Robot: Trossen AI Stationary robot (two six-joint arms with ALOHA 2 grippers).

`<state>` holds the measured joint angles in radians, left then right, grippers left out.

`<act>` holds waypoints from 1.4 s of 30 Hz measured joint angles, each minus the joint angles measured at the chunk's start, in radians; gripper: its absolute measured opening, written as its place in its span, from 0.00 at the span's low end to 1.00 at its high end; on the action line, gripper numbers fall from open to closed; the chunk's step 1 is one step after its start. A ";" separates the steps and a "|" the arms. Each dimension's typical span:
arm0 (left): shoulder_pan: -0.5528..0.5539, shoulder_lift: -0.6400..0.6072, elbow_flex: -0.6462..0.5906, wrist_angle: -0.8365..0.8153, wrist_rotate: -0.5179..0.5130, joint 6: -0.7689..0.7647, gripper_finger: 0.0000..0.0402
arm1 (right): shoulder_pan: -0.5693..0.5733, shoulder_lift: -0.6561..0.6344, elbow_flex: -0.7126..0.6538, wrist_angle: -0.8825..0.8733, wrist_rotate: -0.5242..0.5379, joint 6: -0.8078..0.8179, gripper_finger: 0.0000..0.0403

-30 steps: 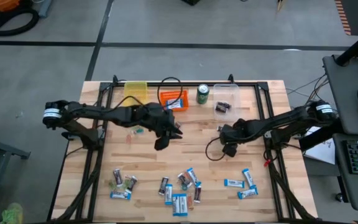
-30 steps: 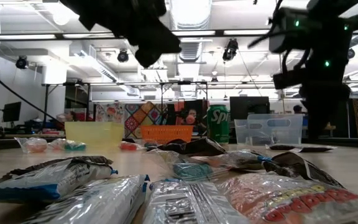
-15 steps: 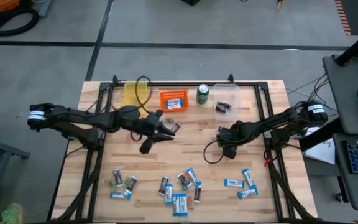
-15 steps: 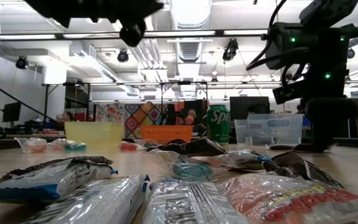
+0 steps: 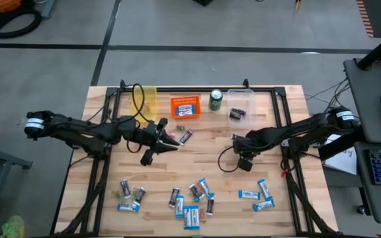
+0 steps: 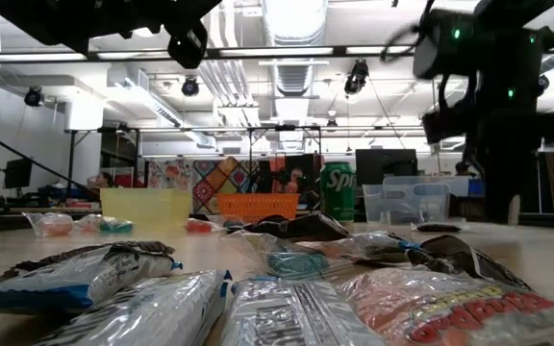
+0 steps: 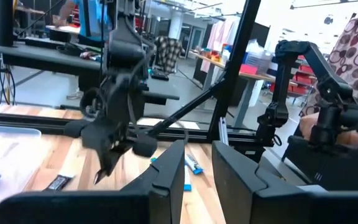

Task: Organize candy in baskets
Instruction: Put the brown chocolate into the transparent bin

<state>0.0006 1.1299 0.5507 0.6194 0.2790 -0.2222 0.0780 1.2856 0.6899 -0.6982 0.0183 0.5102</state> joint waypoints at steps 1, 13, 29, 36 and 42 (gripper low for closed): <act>0.000 0.002 0.000 0.003 0.000 0.000 0.16 | 0.000 -0.021 0.000 0.014 -0.019 -0.002 0.04; 0.001 0.008 0.010 0.001 -0.003 0.024 0.16 | -0.174 -0.186 0.081 0.146 0.180 0.027 0.03; 0.001 0.008 0.010 -0.001 -0.003 0.037 0.16 | -0.732 0.022 0.211 0.052 0.201 -0.451 0.03; 0.001 0.008 0.010 -0.003 -0.003 0.041 0.16 | -0.783 0.195 0.248 0.075 0.133 -0.632 0.03; 0.001 0.009 0.010 -0.018 -0.007 0.041 0.16 | -0.784 0.285 0.299 0.082 0.128 -0.614 0.10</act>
<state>0.0017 1.1393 0.5606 0.6017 0.2718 -0.1810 -0.7064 1.5711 0.9890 -0.6166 0.1459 -0.1037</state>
